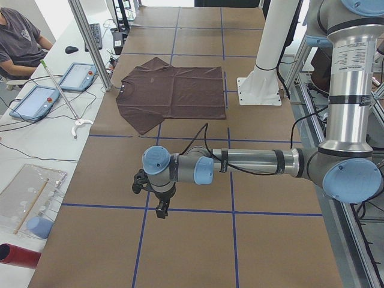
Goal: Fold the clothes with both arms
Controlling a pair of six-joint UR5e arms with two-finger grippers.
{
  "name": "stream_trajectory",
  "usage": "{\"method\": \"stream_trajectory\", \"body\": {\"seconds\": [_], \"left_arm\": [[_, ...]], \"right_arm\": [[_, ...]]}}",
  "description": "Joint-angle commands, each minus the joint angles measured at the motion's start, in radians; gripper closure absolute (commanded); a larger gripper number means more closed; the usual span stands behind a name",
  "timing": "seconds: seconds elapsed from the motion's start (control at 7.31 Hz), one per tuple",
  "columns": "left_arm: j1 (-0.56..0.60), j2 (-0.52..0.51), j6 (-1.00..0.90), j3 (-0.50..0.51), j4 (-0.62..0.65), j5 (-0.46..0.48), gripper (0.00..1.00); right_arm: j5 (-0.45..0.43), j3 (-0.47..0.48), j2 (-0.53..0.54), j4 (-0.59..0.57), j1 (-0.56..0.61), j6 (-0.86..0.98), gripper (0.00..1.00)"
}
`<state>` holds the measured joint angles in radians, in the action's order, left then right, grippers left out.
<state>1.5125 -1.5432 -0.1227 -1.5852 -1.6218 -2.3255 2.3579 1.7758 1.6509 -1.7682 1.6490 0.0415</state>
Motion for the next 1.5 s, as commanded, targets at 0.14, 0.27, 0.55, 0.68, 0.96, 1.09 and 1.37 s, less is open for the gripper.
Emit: {"method": "stream_trajectory", "body": {"seconds": [0.14, 0.27, 0.55, 0.68, 0.96, 1.09, 1.37], "left_arm": [[0.0, 0.0, 0.0, 0.001, -0.001, 0.003, 0.0], [-0.002, -0.014, 0.005, 0.002, -0.003, 0.006, 0.0], [-0.002, -0.099, 0.011, 0.002, -0.01, 0.006, 0.0], [-0.005, -0.133, 0.011, 0.013, -0.048, 0.003, 0.0], [-0.009, -0.149, 0.031, 0.083, -0.23, 0.002, 0.0], [-0.012, -0.182, 0.123, 0.094, -0.254, 0.0, 0.0], [-0.024, -0.213, 0.163, 0.111, -0.283, -0.002, 0.0]], "right_arm": [[0.006, 0.011, -0.014, 0.003, -0.001, 0.001, 0.0], [0.006, 0.013, -0.017, 0.004, -0.005, 0.0, 0.0], [0.006, 0.013, -0.107, 0.068, -0.066, -0.006, 0.0], [0.015, -0.033, -0.14, 0.102, -0.143, 0.001, 0.0], [0.046, -0.166, -0.245, 0.362, -0.279, -0.187, 0.0], [0.047, -0.235, -0.345, 0.425, -0.367, -0.394, 0.0], [0.003, -0.381, -0.508, 0.549, -0.481, -0.657, 0.0]]}}
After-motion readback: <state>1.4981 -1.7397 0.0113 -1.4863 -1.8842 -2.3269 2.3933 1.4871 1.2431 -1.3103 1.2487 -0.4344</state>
